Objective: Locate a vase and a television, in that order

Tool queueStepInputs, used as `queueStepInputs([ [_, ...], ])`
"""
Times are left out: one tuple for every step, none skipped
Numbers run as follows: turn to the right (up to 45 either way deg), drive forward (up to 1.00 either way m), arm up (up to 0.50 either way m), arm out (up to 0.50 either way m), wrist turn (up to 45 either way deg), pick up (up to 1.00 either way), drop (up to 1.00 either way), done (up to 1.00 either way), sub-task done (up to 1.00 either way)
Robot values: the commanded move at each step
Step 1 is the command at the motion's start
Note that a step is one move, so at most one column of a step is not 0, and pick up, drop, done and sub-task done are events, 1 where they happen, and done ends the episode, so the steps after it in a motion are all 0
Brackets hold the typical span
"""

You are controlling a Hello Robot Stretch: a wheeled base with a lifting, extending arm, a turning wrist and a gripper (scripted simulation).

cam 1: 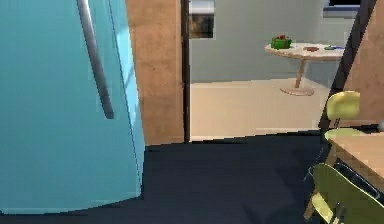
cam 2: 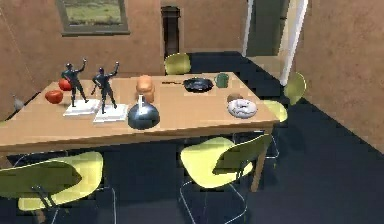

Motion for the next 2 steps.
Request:
queueStepInputs([
  [0.0,0.85,0.0,0.0,0.0,0.0,0.0,0.0,0.0],
  [36.0,0.0,0.0,0.0,0.0,0.0,0.0,0.0,0.0],
])
